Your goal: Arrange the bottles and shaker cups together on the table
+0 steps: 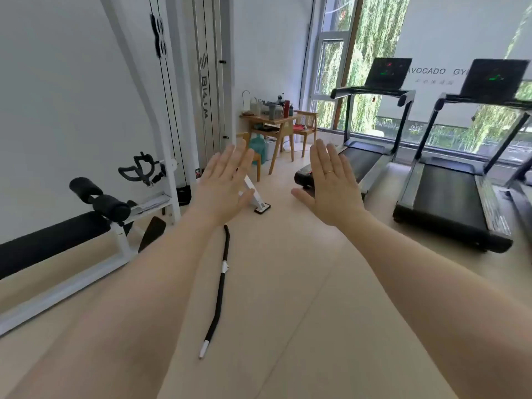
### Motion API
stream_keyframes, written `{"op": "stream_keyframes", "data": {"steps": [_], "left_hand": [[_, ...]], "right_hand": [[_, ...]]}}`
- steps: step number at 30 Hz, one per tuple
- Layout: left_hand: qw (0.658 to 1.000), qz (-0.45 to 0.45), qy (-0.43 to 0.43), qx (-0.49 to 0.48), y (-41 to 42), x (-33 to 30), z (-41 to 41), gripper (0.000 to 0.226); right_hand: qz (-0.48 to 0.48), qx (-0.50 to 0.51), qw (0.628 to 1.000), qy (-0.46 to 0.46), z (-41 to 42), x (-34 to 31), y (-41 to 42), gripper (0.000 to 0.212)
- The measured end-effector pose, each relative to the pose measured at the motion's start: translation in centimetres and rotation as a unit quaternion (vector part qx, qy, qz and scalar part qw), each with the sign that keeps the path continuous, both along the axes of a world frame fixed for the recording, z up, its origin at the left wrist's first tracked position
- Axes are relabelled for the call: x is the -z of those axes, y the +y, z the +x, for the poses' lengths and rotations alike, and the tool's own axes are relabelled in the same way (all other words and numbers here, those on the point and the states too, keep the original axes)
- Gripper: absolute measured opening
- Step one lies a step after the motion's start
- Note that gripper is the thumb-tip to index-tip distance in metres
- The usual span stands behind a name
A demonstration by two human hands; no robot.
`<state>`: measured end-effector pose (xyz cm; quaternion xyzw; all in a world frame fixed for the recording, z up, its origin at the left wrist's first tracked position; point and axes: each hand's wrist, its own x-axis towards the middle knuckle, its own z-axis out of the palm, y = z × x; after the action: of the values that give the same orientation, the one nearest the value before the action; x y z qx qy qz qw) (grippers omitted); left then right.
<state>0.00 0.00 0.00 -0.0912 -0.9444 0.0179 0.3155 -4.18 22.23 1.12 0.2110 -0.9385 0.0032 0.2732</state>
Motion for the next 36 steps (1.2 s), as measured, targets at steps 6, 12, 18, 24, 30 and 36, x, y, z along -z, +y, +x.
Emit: {"op": "stream_keyframes", "data": {"steps": [6, 12, 18, 24, 30, 36], "left_hand": [[0.997, -0.047, -0.058, -0.017, -2.8, 3.4, -12.8, 0.071], [0.999, -0.01, -0.032, -0.013, -5.1, -2.8, -29.9, 0.069], [0.995, 0.083, -0.044, 0.023, -4.2, -5.1, -44.9, 0.067], [0.991, 0.085, -0.1, 0.014, -2.8, -1.4, -61.2, 0.054], [0.975, 0.124, -0.184, -0.011, -1.3, 0.4, -80.7, 0.047], [0.9, 0.327, -0.287, 0.001, -0.9, -0.7, -98.6, 0.04]], "right_hand": [[0.039, 0.016, 0.999, -0.033, -12.3, 3.6, -2.9, 0.087], [0.019, 0.025, 0.999, -0.016, -27.9, -1.8, -5.6, 0.087], [-0.011, 0.025, 0.999, -0.026, -41.9, -4.7, -5.1, 0.086], [-0.018, 0.044, 0.995, -0.087, -57.5, -2.1, -3.2, 0.08], [-0.035, 0.062, 0.965, -0.253, -77.8, -0.3, -1.4, 0.053], [-0.13, 0.039, 0.928, -0.346, -97.4, -0.6, -2.0, 0.043]]}}
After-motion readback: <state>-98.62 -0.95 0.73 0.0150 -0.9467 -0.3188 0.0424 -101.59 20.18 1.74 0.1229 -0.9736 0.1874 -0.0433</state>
